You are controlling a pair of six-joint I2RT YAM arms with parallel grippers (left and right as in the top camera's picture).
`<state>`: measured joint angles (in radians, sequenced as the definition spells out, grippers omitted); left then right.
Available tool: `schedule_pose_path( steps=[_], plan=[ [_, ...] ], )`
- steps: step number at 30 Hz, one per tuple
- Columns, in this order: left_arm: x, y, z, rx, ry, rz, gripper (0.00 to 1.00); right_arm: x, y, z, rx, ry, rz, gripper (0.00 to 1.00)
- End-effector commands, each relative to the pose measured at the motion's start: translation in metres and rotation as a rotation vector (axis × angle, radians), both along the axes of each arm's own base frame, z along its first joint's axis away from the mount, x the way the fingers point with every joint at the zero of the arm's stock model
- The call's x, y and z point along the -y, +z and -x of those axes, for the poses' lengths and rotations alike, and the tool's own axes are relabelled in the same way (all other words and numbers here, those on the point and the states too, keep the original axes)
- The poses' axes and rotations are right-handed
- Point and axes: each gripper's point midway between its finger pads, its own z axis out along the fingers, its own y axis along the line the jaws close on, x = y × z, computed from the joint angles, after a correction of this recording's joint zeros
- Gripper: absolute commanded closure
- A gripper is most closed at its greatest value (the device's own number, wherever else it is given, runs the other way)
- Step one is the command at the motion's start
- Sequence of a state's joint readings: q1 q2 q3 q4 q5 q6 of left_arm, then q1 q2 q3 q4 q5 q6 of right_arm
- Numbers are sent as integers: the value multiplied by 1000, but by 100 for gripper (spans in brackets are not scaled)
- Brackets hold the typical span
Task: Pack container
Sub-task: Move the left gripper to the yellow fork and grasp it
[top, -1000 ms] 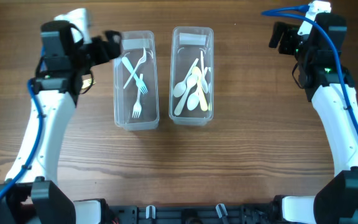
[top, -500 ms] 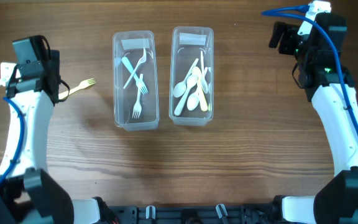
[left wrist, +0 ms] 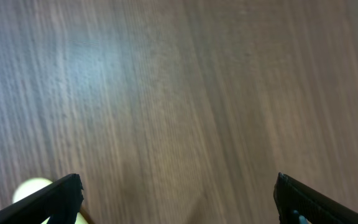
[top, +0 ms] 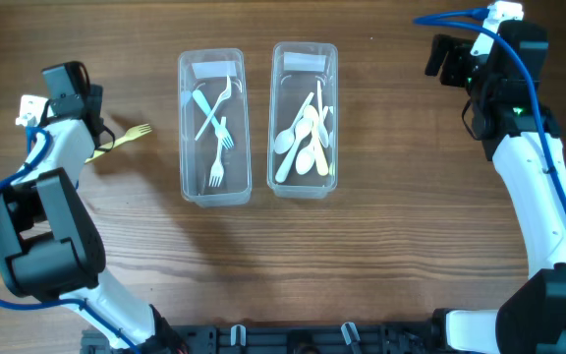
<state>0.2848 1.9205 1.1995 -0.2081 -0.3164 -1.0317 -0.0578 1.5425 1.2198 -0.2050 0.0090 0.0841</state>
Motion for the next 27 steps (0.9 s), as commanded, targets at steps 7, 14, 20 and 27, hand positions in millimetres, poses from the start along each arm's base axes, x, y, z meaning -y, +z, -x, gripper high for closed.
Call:
schedule_pose_path(
  steps=[7,14,20,27],
  plan=[
    [23,-27,18,-93,-96,186,0,4,8,1,17,-14,14,0],
    [8,-21,12,-59,-99,150,0,4,8,1,17,-14,14,0],
    [4,-26,5,-75,-175,97,0,4,8,1,17,-14,14,0],
    [11,-75,13,-178,-231,132,0,4,8,1,17,-14,14,0]
  ],
)
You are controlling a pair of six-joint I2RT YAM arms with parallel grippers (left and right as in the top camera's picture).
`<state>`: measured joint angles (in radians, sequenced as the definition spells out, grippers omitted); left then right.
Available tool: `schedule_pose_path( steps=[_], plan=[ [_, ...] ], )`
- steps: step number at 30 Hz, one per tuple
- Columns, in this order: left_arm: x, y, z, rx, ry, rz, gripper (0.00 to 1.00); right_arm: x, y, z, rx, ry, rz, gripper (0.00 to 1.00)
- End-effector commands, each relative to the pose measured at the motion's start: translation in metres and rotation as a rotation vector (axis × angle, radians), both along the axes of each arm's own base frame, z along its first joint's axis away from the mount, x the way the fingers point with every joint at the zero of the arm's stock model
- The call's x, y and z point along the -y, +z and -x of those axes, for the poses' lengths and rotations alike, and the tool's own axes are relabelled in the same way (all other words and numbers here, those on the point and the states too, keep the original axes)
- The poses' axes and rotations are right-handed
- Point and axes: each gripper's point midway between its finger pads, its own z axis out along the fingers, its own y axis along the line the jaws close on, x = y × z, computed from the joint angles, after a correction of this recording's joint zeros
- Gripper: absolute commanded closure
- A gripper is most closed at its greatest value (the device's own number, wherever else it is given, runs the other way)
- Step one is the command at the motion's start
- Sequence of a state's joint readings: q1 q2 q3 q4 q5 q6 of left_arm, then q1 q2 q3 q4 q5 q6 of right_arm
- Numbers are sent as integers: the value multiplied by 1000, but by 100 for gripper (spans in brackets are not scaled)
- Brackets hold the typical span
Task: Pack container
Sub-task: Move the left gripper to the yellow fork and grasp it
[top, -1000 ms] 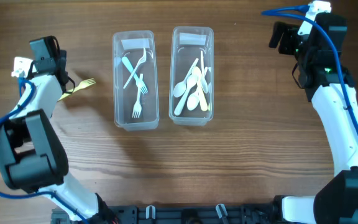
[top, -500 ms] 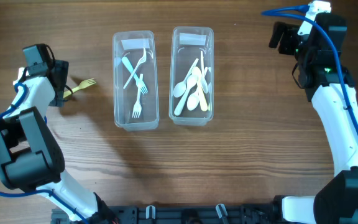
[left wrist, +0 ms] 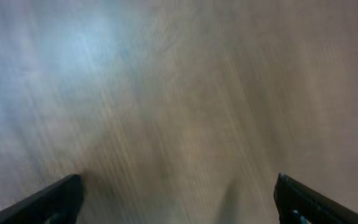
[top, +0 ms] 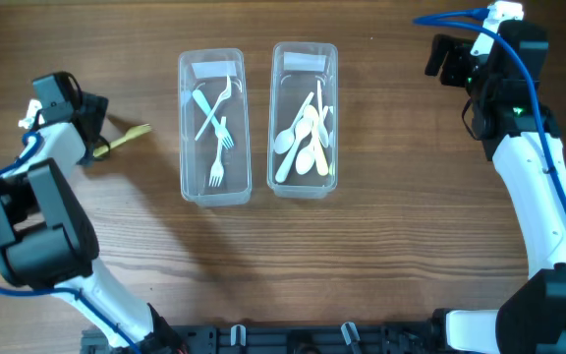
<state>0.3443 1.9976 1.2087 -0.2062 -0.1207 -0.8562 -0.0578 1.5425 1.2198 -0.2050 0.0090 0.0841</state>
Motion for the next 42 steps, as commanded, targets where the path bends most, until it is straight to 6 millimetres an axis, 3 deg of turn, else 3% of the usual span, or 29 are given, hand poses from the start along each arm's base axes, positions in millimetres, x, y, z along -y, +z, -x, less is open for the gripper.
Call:
schedule_pose_path(
  steps=[1,4,9,21,26,30,33,37,40,42],
  plan=[
    [7,-42,17,-117,-41,40,0,4,8,1,17,-14,14,0],
    [18,-50,23,-143,-63,94,0,4,8,1,17,-14,14,0],
    [70,-55,28,-140,-173,359,0,4,8,1,17,-14,14,0],
    [92,-66,82,-359,-143,465,0,4,7,1,16,-14,14,0],
    [86,-56,77,-332,-143,434,0,4,7,1,16,-14,14,0],
    [72,-19,63,-247,-166,322,0,4,7,1,16,-14,14,0],
    [71,21,49,-149,-221,252,3,4,7,1,16,-14,14,0],
    [71,83,34,-20,-369,75,9,4,7,1,16,-14,14,0],
    [68,137,19,90,-581,-160,14,4,7,1,16,-14,14,0],
    [67,150,14,103,-676,-266,18,4,7,1,15,-14,14,0]
  ],
)
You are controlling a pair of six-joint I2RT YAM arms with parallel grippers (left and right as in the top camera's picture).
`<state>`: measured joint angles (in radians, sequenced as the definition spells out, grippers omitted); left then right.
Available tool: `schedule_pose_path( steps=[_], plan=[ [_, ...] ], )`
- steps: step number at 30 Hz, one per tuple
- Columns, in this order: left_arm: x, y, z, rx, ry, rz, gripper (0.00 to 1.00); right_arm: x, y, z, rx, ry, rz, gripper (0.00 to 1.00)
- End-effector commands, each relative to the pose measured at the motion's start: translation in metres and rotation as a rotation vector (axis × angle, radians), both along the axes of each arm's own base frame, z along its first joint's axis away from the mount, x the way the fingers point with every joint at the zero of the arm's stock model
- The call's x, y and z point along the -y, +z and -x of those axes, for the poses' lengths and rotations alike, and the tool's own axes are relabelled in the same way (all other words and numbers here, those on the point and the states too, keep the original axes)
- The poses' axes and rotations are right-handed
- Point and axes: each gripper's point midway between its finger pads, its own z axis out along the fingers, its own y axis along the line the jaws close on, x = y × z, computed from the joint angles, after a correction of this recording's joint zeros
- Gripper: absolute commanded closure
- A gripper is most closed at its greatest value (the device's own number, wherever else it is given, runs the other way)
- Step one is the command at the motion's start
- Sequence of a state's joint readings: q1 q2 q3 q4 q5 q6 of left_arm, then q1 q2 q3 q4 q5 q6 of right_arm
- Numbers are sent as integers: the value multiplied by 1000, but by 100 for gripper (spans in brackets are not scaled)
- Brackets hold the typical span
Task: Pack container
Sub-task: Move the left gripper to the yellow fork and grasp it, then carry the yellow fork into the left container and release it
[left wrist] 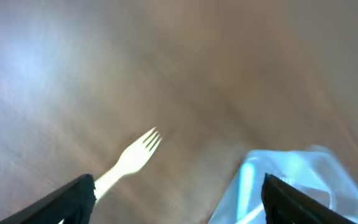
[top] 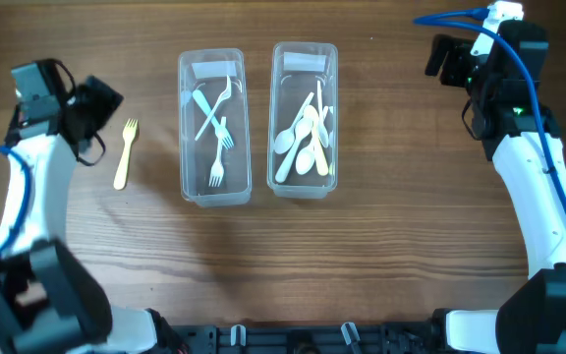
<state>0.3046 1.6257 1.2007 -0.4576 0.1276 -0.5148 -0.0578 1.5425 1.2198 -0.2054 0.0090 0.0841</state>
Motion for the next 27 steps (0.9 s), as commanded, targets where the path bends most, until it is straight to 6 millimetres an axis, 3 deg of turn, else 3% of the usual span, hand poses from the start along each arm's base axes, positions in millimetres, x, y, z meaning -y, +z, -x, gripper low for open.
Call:
schedule_pose_path(
  steps=[1,3,7,15,17,20,27],
  plan=[
    [-4,25,-5,46,-236,-257,22,4,7,1,16,-14,14,0],
    [-4,17,-5,20,-299,-303,28,4,7,0,15,-14,14,0],
    [-5,-8,-10,-31,-387,-349,27,4,7,0,15,-14,14,0],
    [-2,-98,-5,-220,-571,-344,26,4,7,0,15,-14,14,0],
    [13,-122,-3,-247,-746,-380,38,4,7,0,15,-14,14,0],
    [23,-129,-4,-255,-842,-419,36,4,7,0,15,-14,14,0],
    [34,-153,-4,-297,-877,-415,38,4,7,0,15,-14,14,0]
  ],
)
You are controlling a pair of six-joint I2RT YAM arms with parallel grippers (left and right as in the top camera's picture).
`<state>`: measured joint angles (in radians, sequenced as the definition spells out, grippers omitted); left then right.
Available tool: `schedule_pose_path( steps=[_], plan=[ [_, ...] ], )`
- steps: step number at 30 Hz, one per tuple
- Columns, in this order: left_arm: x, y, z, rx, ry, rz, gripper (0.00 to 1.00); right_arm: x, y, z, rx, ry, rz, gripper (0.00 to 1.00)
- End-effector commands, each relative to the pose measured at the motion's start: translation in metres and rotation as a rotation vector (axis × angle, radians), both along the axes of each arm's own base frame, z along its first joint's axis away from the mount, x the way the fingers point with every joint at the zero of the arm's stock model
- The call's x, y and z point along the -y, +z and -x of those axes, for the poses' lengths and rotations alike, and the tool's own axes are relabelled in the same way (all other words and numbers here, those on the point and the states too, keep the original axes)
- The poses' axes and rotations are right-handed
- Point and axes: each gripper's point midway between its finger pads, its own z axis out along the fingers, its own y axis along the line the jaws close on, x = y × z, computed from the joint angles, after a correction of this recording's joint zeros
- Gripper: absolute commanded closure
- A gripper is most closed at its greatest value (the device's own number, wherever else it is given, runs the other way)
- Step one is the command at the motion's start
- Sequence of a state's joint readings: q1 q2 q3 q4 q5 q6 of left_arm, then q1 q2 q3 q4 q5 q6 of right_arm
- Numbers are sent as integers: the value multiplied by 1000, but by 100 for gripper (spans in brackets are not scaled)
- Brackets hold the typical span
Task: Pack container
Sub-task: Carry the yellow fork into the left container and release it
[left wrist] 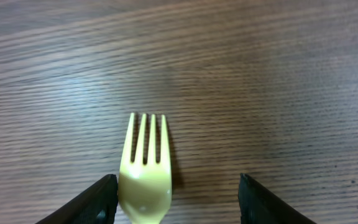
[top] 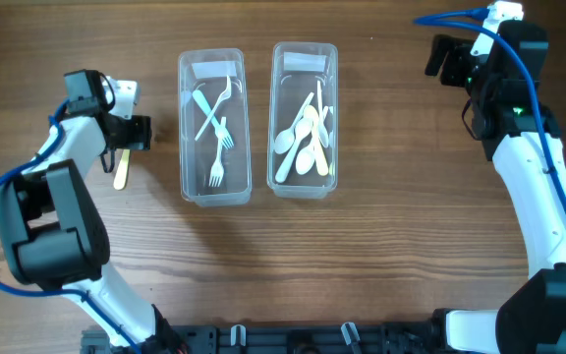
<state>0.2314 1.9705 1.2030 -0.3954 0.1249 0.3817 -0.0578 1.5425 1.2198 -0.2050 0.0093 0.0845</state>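
A yellow plastic fork (left wrist: 145, 177) lies on the wooden table, tines pointing away in the left wrist view. My left gripper (left wrist: 178, 202) is open and straddles its head, which sits close against the left finger (left wrist: 98, 202). Overhead, the left gripper (top: 128, 135) covers the tines and only the fork's handle (top: 121, 173) shows. To the right stand a clear container of forks (top: 214, 187) and a clear container of spoons (top: 305, 187). My right gripper (top: 442, 59) hangs at the far right; its jaws cannot be made out.
The two containers stand side by side in the middle, long sides running away from the front. The right arm (top: 534, 187) runs along the table's right side. Bare wood lies in front of the containers and between them and the right arm.
My left gripper was up and to the left of the fork, off it. Now it sits low over the fork's head, open, with the tines between its fingers. The fork lies about where it was.
At first the fork lay slanted under my open left gripper, tines pointing right. A second later it was much the same. Then it lay lengthwise beside the fork container, with the gripper away to its left. Now the gripper straddles its head. The right arm stayed still.
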Motion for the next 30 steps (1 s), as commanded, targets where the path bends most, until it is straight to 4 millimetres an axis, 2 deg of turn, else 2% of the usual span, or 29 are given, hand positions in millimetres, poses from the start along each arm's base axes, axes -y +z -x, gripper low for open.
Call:
schedule_pose_path(
  steps=[1,5,8,9,10,11,12,21,25,30],
  plan=[
    [-1,-20,5,-47,-27,-27,38,4,7,1,15,-13,14,0],
    [-10,-25,8,-70,-3,-77,38,4,7,1,15,-13,14,0],
    [-10,-25,8,-69,-3,-77,44,4,7,1,15,-13,15,0],
    [-10,-25,8,-69,-3,-77,48,4,7,1,15,-13,15,0],
    [-10,-25,8,-69,-3,-77,60,4,7,1,15,-13,14,0],
    [-10,-25,8,-69,-3,-77,66,4,7,1,15,-13,14,0],
    [-10,-25,8,-69,-3,-77,70,4,7,1,15,-13,14,0],
    [-13,-24,6,-64,4,-94,72,4,7,1,15,-13,14,0],
    [-21,-24,7,-70,20,-133,73,4,7,1,15,-13,15,0],
    [-23,-14,0,-30,23,-143,77,4,7,1,15,-13,15,0]
  ],
)
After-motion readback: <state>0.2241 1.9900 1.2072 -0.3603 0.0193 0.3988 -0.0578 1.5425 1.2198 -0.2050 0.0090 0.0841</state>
